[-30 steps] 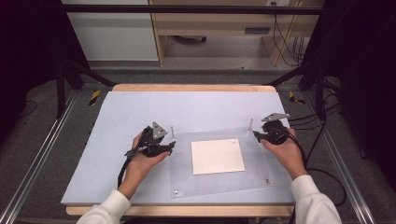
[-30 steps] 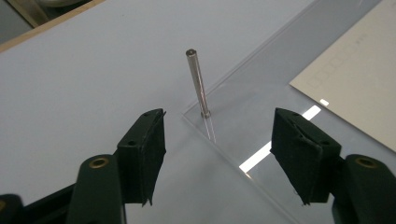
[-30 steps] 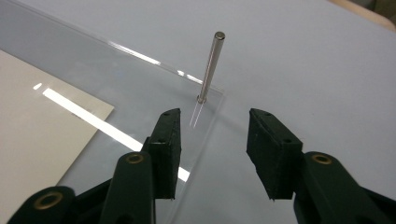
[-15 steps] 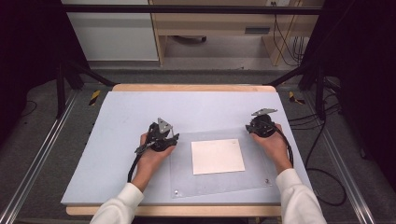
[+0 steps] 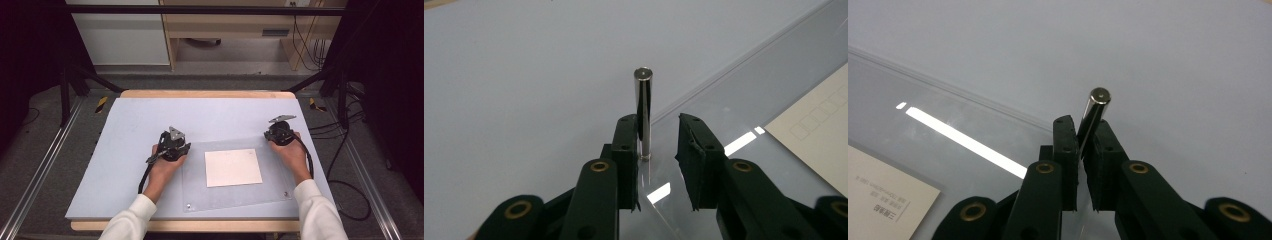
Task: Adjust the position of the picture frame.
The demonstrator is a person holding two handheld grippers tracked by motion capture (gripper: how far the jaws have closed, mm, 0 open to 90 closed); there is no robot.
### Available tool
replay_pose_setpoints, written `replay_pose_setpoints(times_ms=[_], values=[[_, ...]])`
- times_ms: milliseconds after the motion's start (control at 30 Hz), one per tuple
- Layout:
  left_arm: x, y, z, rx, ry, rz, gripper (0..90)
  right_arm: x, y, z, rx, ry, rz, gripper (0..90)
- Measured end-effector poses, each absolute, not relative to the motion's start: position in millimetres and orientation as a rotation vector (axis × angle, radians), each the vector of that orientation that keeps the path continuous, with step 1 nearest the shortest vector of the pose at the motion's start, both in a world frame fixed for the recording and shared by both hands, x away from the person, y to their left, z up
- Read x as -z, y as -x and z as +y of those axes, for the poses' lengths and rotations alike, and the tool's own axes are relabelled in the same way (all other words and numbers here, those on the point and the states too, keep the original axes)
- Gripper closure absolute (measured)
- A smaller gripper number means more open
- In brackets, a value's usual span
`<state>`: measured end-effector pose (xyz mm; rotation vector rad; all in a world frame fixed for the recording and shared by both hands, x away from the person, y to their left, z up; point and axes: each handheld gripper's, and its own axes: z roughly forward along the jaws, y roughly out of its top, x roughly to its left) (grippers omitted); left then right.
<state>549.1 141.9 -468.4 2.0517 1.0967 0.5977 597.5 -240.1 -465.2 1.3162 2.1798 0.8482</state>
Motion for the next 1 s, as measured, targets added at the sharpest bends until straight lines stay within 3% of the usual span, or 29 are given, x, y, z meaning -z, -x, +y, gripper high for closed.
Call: replay_pose_setpoints(times_ms=[300, 633, 1000], values=[[471.8, -555.9, 146.6, -0.568, -2.012, 1.125, 84.0, 466.5, -597.3, -241.8, -0.866, -1.31, 2.179, 82.7], [471.7, -555.6, 142.6, -0.597, -2.01, 1.139, 83.9, 467.1, -600.1, -241.5, -0.862, -1.326, 2.186, 85.0], [469.3, -558.7, 146.3, -0.541, -2.007, 1.152, 84.7, 461.8, -599.2, -237.6, -0.824, -1.348, 2.191, 85.7]])
